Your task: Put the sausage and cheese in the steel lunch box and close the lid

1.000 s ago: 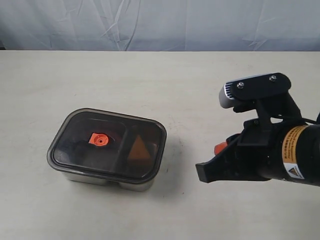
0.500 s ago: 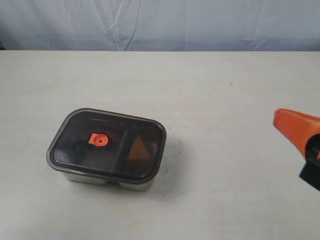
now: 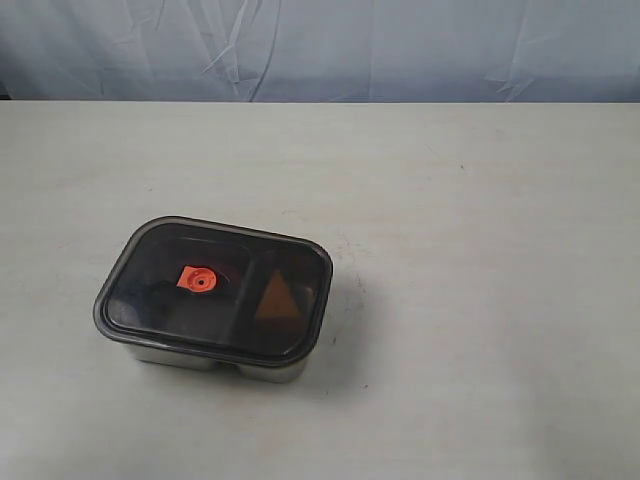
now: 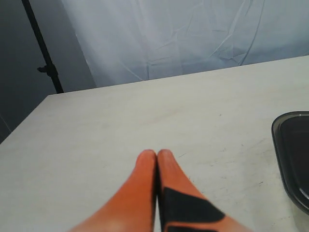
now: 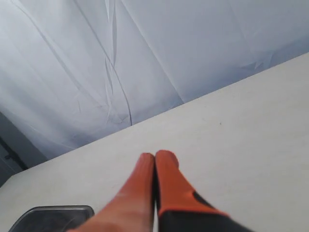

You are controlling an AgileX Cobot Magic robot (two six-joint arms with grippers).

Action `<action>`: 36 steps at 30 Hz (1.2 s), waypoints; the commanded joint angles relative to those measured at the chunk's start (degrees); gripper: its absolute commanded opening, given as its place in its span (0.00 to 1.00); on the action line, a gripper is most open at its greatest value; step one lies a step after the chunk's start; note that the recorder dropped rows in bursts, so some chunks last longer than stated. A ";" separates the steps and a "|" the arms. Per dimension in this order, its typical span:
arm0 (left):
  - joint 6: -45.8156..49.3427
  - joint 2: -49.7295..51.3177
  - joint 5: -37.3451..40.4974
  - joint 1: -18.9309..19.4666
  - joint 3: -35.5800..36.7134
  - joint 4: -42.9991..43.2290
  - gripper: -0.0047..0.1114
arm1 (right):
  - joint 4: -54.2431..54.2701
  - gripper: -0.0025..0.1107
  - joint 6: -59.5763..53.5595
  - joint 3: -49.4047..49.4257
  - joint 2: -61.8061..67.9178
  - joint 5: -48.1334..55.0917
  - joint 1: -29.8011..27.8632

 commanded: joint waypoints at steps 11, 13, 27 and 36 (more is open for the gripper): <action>-0.93 -0.29 -1.12 0.38 0.21 0.17 0.04 | 0.41 0.02 -0.31 0.22 -1.02 2.01 -0.41; -0.93 -0.29 -1.23 0.38 0.21 0.17 0.04 | 0.41 0.02 -0.31 0.22 -1.02 1.90 -0.41; -0.82 -0.29 -1.24 0.38 0.21 0.17 0.04 | 0.41 0.02 -0.31 0.22 -1.02 1.90 -0.41; -0.82 -0.29 -1.24 0.38 0.21 1.73 0.04 | 0.41 0.02 -0.31 0.22 -1.02 1.90 -0.41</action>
